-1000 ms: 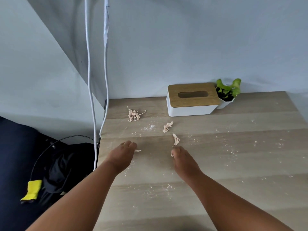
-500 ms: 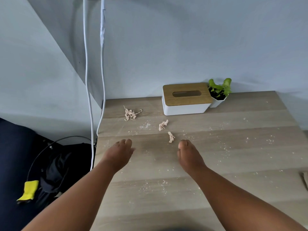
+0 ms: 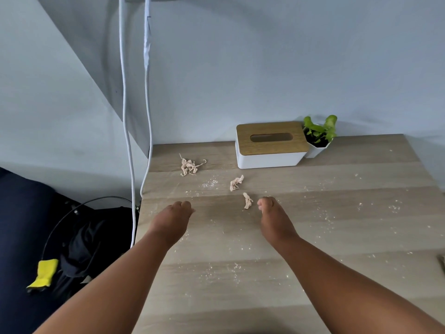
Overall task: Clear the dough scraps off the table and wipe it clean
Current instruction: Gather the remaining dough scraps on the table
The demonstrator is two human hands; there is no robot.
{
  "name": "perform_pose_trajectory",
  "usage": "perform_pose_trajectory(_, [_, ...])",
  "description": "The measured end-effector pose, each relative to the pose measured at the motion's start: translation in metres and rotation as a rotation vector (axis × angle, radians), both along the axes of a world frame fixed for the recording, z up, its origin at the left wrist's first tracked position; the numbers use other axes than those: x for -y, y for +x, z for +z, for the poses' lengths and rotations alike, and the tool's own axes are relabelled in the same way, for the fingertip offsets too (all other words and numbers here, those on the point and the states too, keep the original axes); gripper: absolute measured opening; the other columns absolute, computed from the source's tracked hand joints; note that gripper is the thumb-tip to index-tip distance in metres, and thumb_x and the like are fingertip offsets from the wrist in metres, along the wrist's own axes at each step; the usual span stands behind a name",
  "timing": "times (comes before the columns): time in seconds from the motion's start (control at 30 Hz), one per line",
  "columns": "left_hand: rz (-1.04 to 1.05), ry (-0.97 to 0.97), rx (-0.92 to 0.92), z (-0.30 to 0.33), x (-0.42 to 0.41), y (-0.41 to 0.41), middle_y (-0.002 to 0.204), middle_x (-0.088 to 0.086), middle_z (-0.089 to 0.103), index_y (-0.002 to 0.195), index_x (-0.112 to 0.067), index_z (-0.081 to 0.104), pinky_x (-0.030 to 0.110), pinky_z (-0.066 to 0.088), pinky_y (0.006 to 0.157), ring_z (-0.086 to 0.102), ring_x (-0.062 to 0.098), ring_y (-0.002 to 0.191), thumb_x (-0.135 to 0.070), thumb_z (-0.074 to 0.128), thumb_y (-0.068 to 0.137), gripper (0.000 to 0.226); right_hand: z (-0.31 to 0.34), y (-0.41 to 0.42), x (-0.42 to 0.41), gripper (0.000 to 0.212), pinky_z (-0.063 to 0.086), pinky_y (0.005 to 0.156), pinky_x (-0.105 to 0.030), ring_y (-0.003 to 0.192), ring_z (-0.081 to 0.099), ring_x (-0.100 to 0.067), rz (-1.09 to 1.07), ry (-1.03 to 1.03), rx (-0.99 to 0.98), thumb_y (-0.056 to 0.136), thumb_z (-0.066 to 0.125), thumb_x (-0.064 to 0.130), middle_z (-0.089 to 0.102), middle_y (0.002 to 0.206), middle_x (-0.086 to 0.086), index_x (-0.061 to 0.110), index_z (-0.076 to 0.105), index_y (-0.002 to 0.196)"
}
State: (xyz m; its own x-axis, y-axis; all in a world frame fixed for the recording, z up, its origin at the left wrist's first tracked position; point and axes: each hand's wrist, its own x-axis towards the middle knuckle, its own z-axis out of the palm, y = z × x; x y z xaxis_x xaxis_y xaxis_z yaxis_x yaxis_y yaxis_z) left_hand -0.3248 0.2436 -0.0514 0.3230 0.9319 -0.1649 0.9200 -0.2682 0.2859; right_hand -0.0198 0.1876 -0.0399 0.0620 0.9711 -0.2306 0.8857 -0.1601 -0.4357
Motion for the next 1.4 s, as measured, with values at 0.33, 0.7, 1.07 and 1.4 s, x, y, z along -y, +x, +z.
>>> perform_pose_trajectory(0.33, [0.081, -0.071, 0.031, 0.009, 0.003, 0.011, 0.099, 0.01, 0.067, 0.105, -0.013, 0.056, 0.039, 0.051, 0.068, 0.063, 0.038, 0.084, -0.018, 0.049, 0.092, 0.015, 0.001, 0.001, -0.012, 0.032, 0.052, 0.082, -0.042, 0.103, 0.059, -0.036, -0.016, 0.081, -0.01, 0.091, 0.047, -0.006, 0.06, 0.118, -0.017, 0.001, 0.058, 0.12])
perform_pose_trajectory(0.7, [0.3, -0.067, 0.078, 0.002, -0.018, 0.011, 0.09, 0.008, 0.059, 0.095, -0.014, 0.054, 0.038, 0.044, 0.063, 0.056, 0.035, 0.076, -0.013, 0.047, 0.093, 0.007, -0.01, -0.007, -0.034, 0.014, 0.051, 0.072, -0.043, 0.095, 0.056, -0.035, 0.044, 0.141, -0.01, 0.093, 0.058, 0.01, 0.06, 0.103, -0.014, 0.004, 0.06, 0.105])
perform_pose_trajectory(1.07, [0.433, -0.061, 0.078, -0.004, -0.094, 0.016, 0.116, 0.02, 0.064, 0.122, -0.013, 0.047, 0.045, 0.052, 0.082, 0.063, 0.042, 0.104, -0.053, 0.058, 0.093, 0.051, -0.034, -0.012, -0.05, 0.023, 0.053, 0.067, -0.041, 0.08, 0.057, -0.03, 0.236, 0.167, 0.188, 0.085, 0.075, 0.027, 0.058, 0.094, -0.008, 0.013, 0.066, 0.1])
perform_pose_trajectory(1.4, [0.455, -0.125, 0.001, -0.01, -0.138, 0.043, 0.125, 0.022, 0.057, 0.128, -0.014, 0.038, 0.053, 0.052, 0.092, 0.059, 0.044, 0.116, -0.069, 0.052, 0.09, 0.069, -0.043, -0.007, -0.071, 0.042, 0.055, 0.059, -0.041, 0.074, 0.063, -0.035, 0.315, 0.275, 0.207, 0.063, 0.07, -0.013, 0.063, 0.088, -0.017, 0.0, 0.066, 0.103])
